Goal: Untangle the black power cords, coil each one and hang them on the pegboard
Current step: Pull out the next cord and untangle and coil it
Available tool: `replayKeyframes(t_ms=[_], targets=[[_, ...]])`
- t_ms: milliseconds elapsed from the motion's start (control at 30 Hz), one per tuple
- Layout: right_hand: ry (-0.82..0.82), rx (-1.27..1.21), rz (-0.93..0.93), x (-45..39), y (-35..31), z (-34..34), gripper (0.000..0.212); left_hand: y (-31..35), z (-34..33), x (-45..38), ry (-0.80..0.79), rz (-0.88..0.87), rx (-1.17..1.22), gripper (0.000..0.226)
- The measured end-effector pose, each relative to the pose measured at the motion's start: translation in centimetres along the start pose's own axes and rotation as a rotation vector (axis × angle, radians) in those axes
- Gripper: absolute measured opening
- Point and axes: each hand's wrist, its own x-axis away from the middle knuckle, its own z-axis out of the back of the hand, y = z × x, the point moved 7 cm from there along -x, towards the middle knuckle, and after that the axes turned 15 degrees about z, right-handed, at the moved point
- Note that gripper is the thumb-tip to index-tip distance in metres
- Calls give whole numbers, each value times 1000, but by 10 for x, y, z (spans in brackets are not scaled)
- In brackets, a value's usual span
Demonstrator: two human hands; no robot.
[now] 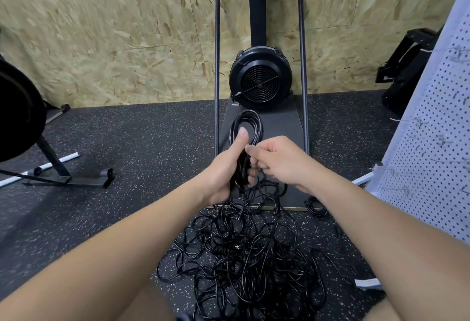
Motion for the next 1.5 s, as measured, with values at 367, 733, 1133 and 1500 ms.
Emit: replayKeyframes(t_ms=[367, 733, 1133, 1500], targets=[[88, -139, -79, -2, 23, 18, 46, 0, 3, -5, -129, -62, 98, 30], [52, -143, -268, 5, 58, 8, 15, 20, 34, 0, 93, -202, 276, 33], [322, -195, 67, -4, -36, 40, 15, 19, 12, 1, -36, -239, -197, 29], [558, 485, 376, 10, -64, 53, 18, -7, -18, 3, -224, 20, -52, 39]])
